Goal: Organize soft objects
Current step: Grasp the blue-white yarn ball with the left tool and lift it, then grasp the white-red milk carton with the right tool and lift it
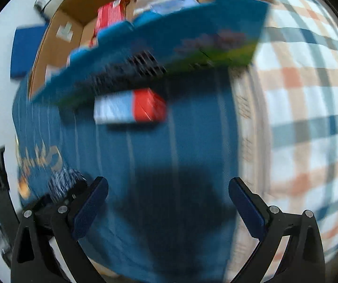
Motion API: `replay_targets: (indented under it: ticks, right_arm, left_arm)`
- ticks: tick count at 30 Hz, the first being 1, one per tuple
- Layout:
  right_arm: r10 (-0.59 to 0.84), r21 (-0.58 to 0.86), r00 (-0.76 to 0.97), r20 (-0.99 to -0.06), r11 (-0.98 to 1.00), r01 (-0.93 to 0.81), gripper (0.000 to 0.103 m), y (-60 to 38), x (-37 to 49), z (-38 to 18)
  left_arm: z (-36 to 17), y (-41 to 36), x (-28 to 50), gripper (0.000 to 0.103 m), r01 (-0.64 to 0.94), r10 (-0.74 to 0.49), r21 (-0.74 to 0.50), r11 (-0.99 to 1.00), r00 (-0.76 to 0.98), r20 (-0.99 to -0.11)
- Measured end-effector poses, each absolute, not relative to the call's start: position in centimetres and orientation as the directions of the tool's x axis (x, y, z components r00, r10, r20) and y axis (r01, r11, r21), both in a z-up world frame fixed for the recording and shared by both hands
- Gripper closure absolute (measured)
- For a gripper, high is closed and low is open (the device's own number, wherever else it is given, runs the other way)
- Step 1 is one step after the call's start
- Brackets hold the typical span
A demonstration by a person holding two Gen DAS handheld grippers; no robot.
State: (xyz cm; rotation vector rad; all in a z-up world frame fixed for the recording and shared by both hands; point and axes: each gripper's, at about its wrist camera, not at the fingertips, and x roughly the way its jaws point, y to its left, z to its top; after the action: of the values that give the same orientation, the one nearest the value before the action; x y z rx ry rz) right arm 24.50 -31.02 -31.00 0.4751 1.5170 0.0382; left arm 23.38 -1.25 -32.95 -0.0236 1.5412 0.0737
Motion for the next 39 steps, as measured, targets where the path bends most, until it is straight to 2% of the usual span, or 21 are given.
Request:
replay_targets:
  ticks: [8,14,16,19,25,32,39]
  right_arm:
    - [0.241,0.280,0.147,-0.959,0.880,0.384,0.000,-26.7,29.6,-33.3]
    - [0.196,0.228,0.119,-0.973,0.883,0.410,0.000,-24.2,31.2,-35.4]
    - [0.164,0.192,0.103,-0.981,0.892,0.408,0.008,-23.7,31.6,-35.9]
    - [0.142,0.174,0.109,-0.984,0.901,0.397,0.009,-23.0,31.9,-36.0]
    - [0.136,0.153,0.071,-0.988,0.922,0.356,0.011,-22.8,30.7,-35.5]
    - [0.118,0.109,-0.013,-0.993,0.949,0.298,0.011,-24.8,24.9,-35.5]
    - [0.203,0.187,-0.004,-0.979,0.911,0.369,0.009,-26.4,23.9,-35.8]
  left_arm:
    - [-34.9,1.0,26.9,0.052,-0.040,0.003,0.003,0.999,-0.008,-1.000]
    - [-35.8,2.3,29.4,0.052,-0.028,-0.009,-0.008,1.000,-0.037,-0.999]
    - [-36.2,2.0,30.5,0.052,-0.022,-0.010,-0.009,1.000,-0.041,-0.999]
    - [-37.2,0.9,30.7,0.052,-0.006,-0.012,-0.012,1.000,-0.044,-0.999]
    - [-38.0,-1.3,28.4,0.052,0.047,-0.022,-0.025,0.999,-0.063,-0.998]
    - [-39.4,-4.4,25.6,0.052,0.093,-0.045,-0.055,0.994,-0.105,-0.993]
    - [-39.3,-7.2,25.3,0.052,0.118,-0.021,-0.031,0.992,-0.089,-0.996]
